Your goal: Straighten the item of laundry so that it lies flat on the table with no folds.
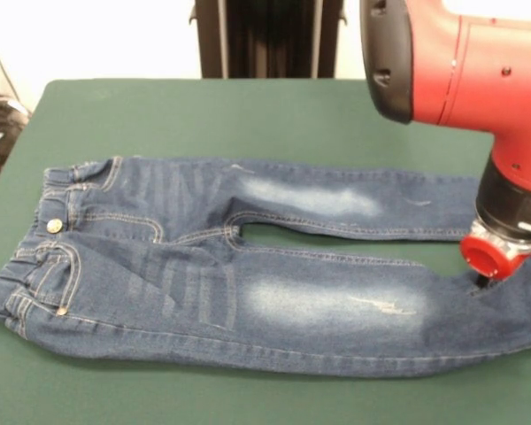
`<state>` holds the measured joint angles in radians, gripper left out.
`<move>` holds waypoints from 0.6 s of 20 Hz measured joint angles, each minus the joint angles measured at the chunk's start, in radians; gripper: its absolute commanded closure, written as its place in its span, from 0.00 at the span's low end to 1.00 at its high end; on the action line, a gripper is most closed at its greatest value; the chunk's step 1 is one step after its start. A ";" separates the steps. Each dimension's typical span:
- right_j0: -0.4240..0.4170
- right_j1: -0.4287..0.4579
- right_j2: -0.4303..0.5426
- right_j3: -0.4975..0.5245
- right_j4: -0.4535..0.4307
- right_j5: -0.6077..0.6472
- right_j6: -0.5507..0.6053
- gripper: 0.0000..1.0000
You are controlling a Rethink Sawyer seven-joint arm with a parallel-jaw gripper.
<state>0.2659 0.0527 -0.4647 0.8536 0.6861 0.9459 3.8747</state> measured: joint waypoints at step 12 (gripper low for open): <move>-0.001 0.028 0.001 -0.062 0.002 0.000 0.001 1.00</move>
<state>0.2645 0.0804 -0.4634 0.7918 0.6880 0.9457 3.8758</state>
